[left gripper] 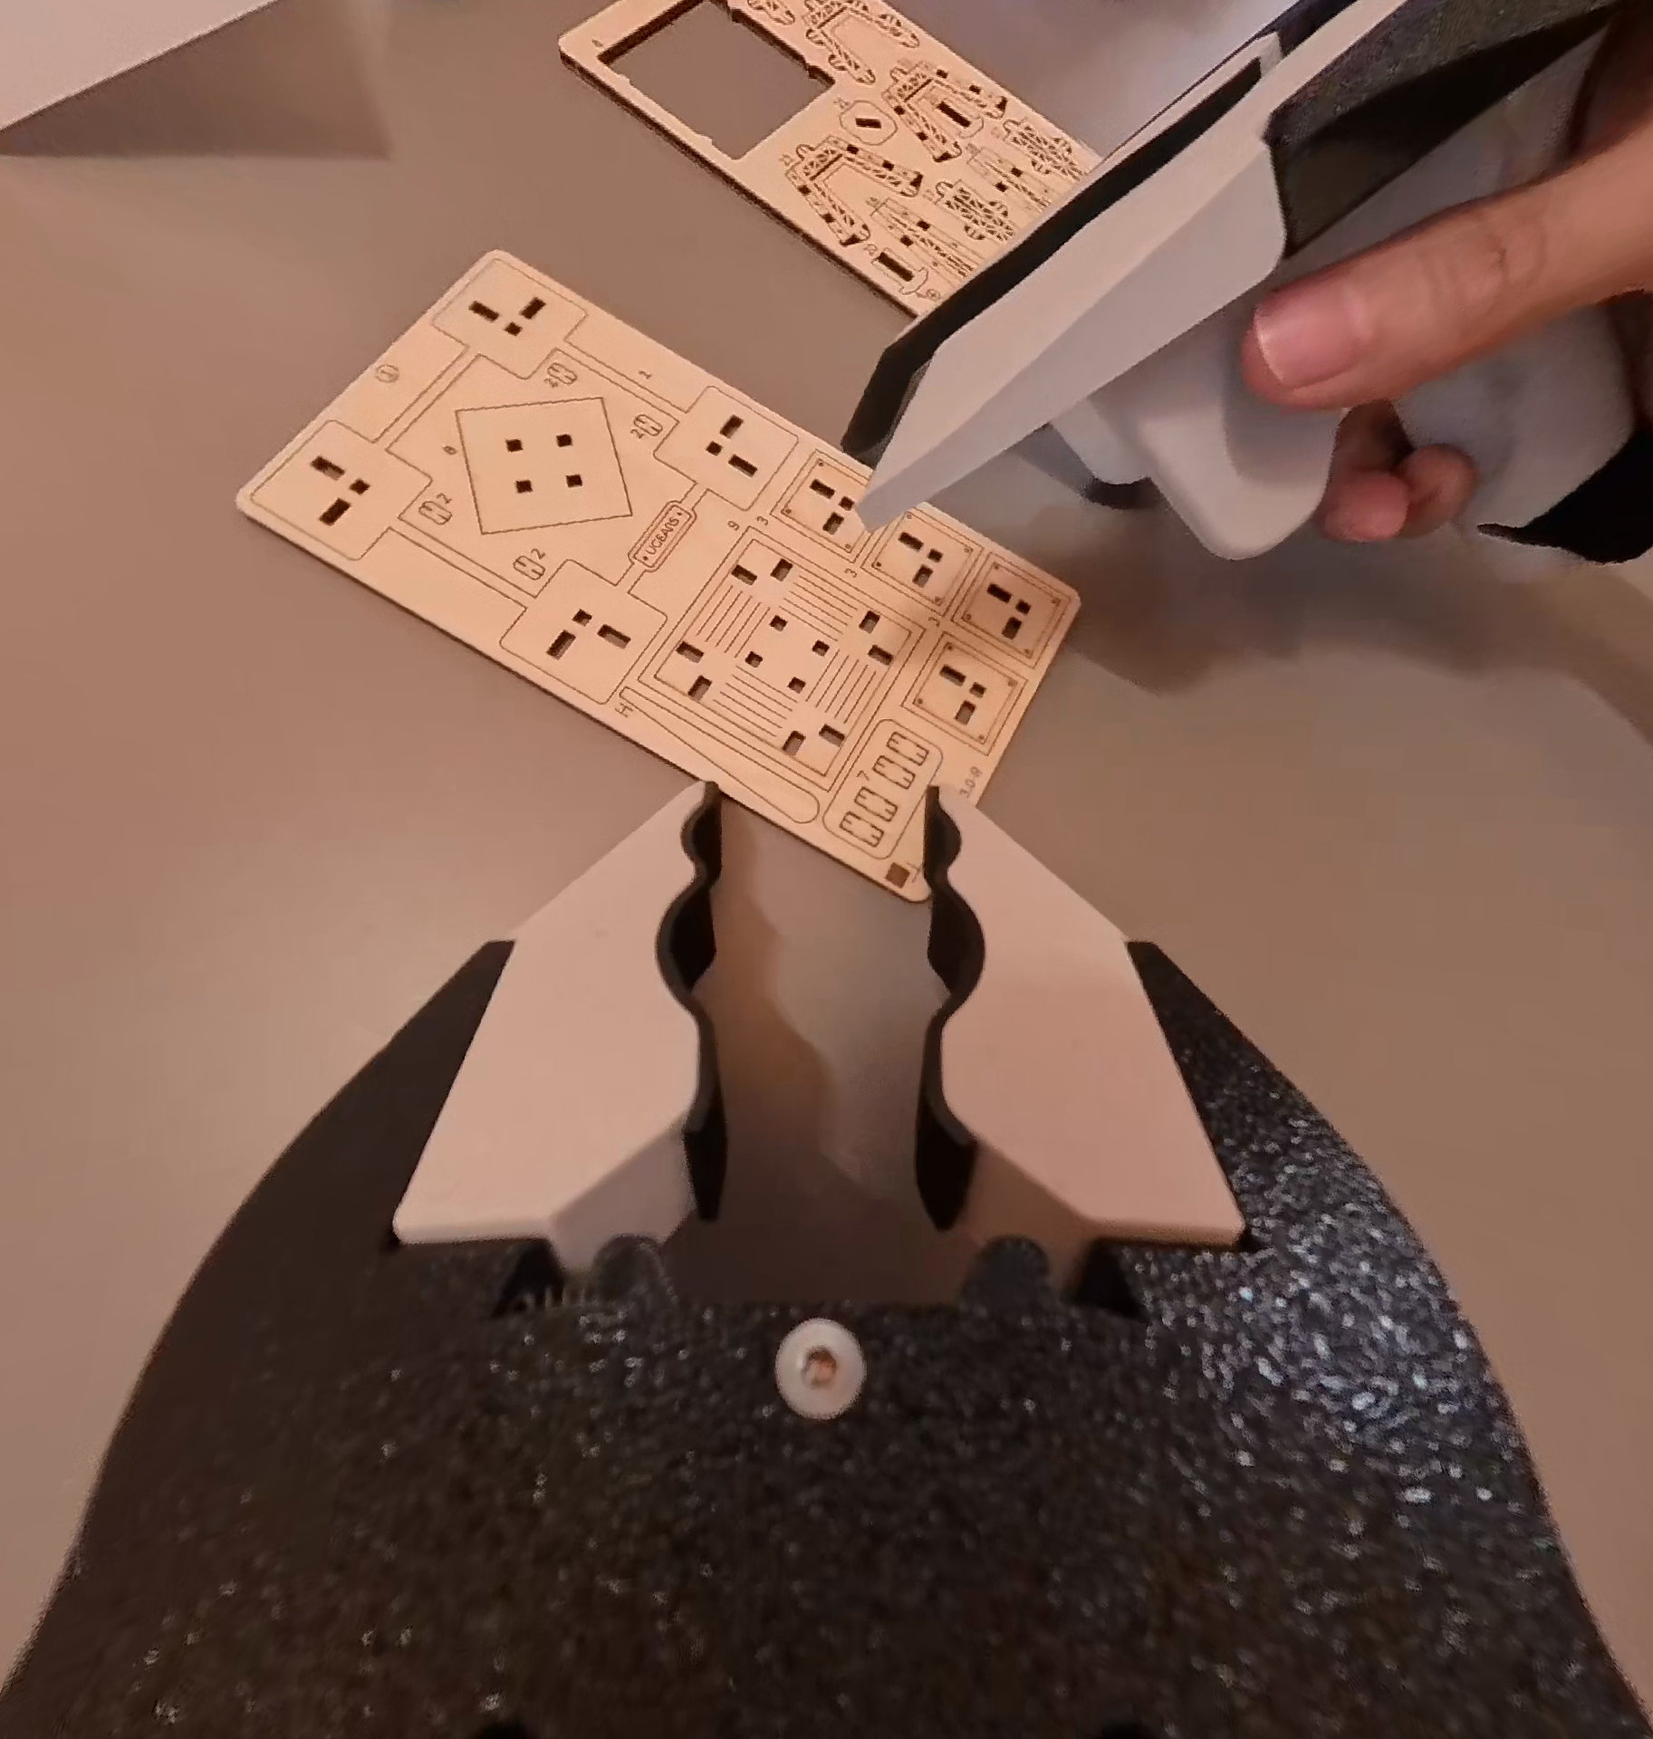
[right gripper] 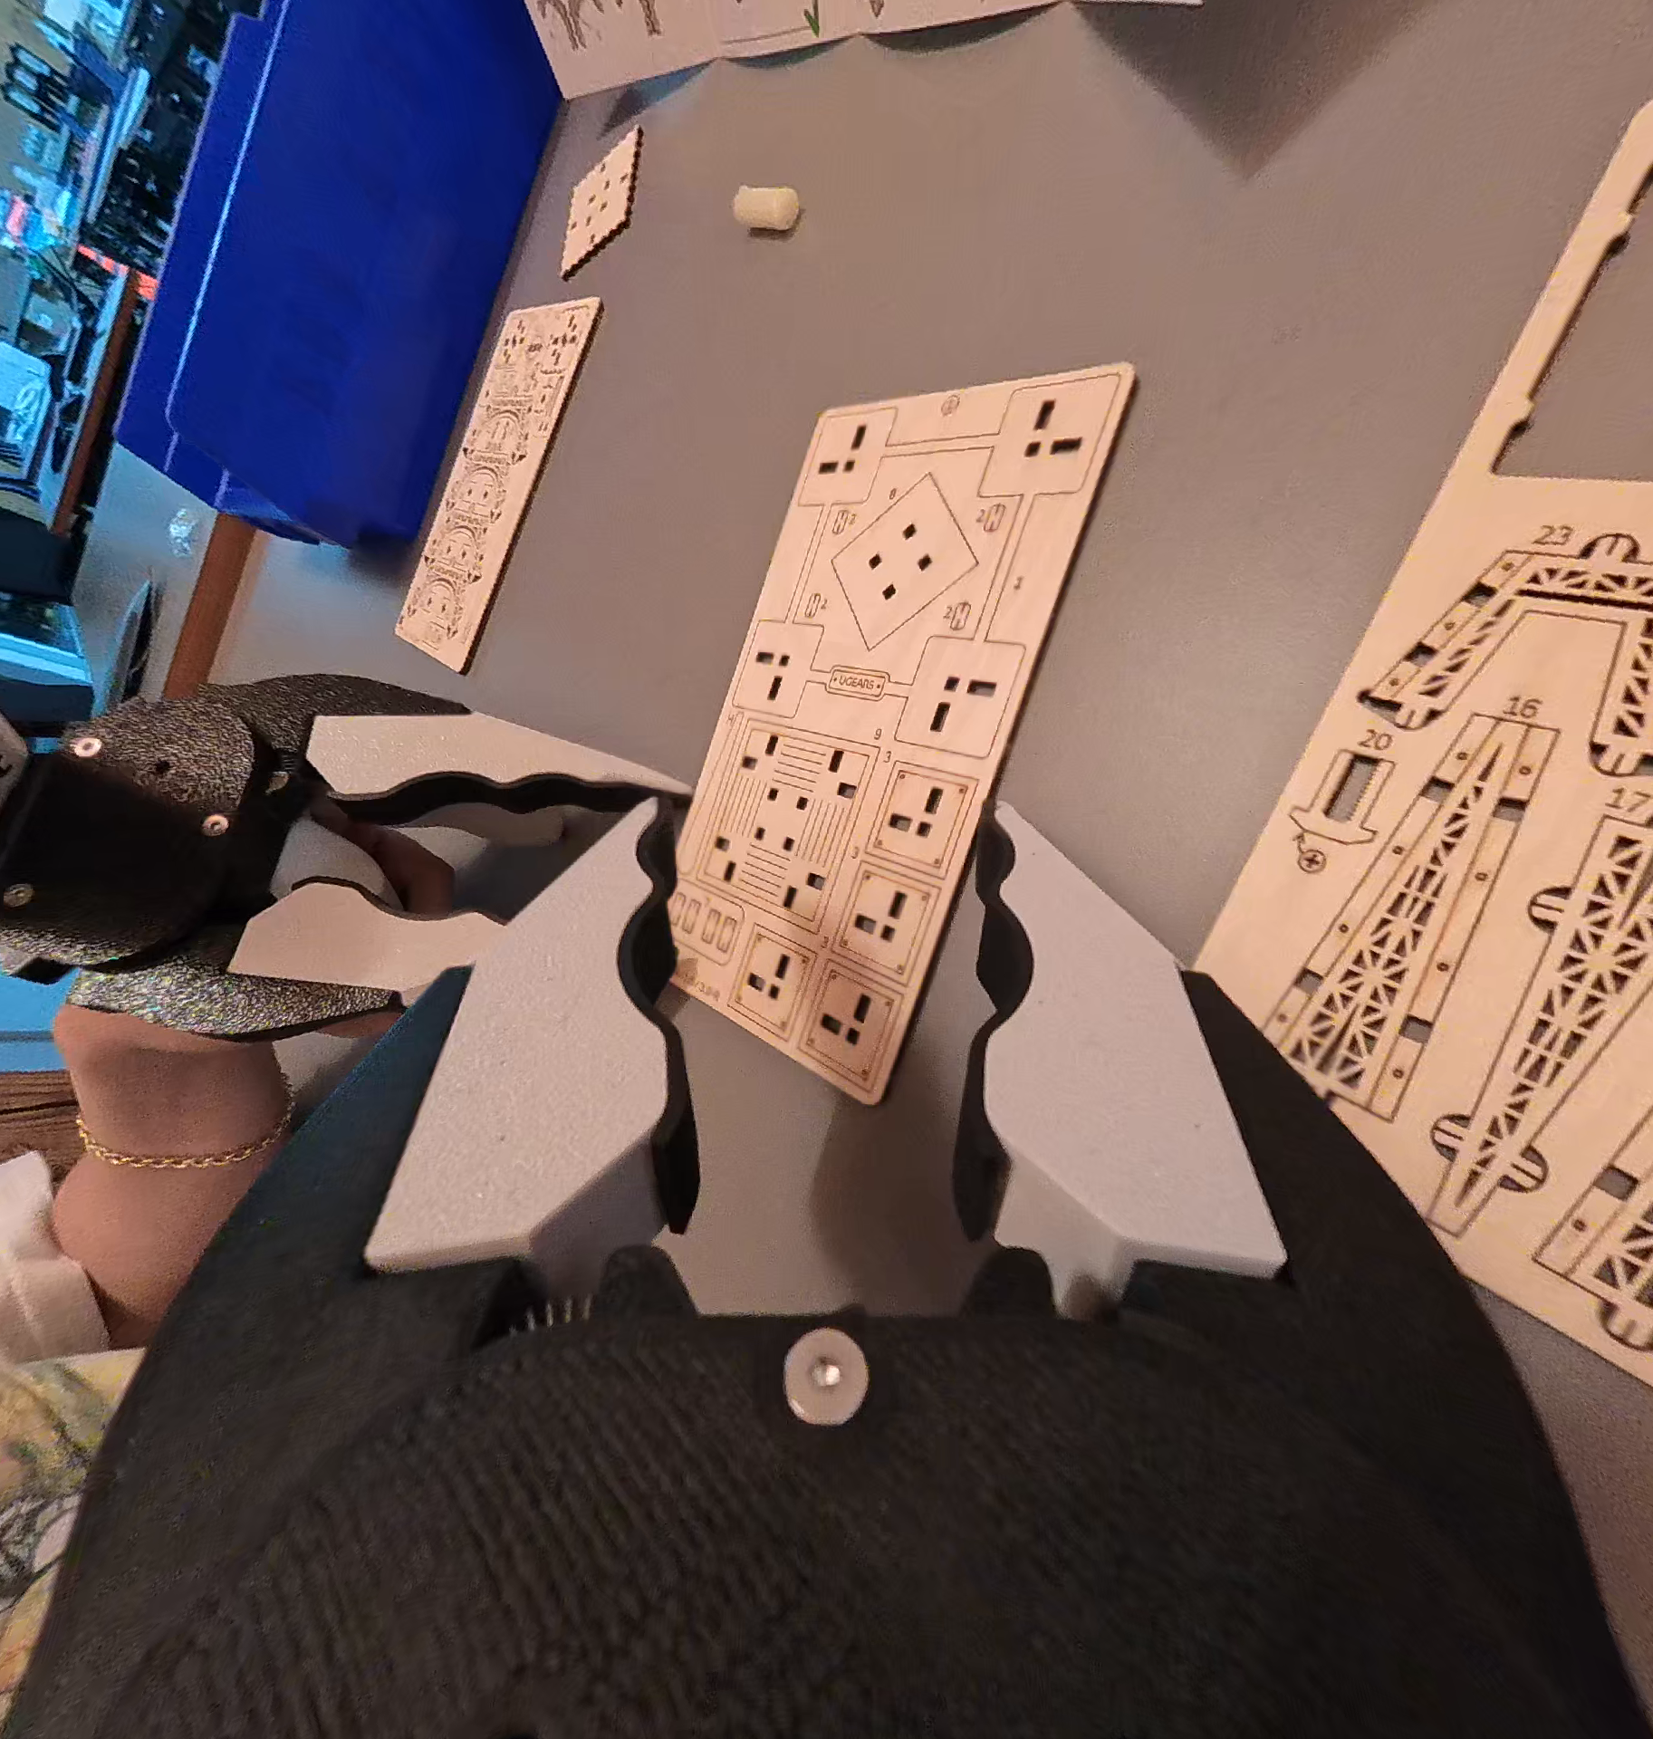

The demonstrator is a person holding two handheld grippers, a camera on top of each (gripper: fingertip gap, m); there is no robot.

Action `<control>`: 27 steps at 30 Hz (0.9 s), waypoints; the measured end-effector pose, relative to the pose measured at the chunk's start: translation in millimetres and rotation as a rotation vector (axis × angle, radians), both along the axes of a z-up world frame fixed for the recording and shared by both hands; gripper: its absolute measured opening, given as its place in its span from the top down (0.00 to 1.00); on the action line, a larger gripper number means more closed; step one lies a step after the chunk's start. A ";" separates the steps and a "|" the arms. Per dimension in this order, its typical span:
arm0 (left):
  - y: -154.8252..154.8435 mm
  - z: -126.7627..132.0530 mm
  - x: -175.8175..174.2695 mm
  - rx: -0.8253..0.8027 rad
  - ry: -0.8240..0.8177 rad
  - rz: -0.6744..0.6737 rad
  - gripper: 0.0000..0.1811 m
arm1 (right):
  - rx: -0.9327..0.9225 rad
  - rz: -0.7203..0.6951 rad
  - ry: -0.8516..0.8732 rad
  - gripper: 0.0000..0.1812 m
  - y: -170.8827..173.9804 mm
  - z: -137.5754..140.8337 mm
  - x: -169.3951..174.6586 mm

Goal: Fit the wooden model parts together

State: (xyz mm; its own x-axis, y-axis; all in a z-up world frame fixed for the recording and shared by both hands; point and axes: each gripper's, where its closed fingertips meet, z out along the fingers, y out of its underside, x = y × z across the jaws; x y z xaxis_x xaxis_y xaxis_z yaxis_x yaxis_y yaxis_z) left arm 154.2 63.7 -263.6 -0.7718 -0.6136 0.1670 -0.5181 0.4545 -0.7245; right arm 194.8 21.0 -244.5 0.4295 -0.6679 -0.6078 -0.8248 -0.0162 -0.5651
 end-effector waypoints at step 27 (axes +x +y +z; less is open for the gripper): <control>7.9 -1.5 18.3 0.073 -0.105 0.077 1.00 | -0.047 0.070 0.056 0.74 0.1 -4.3 14.9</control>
State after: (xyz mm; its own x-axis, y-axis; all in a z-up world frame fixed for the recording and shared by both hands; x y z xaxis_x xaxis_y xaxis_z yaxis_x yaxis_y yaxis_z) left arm 172.5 71.6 -265.1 -0.7329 -0.6791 0.0407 -0.4767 0.4700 -0.7429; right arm 209.7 21.1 -248.7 0.4420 -0.6661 -0.6008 -0.8513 -0.1002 -0.5151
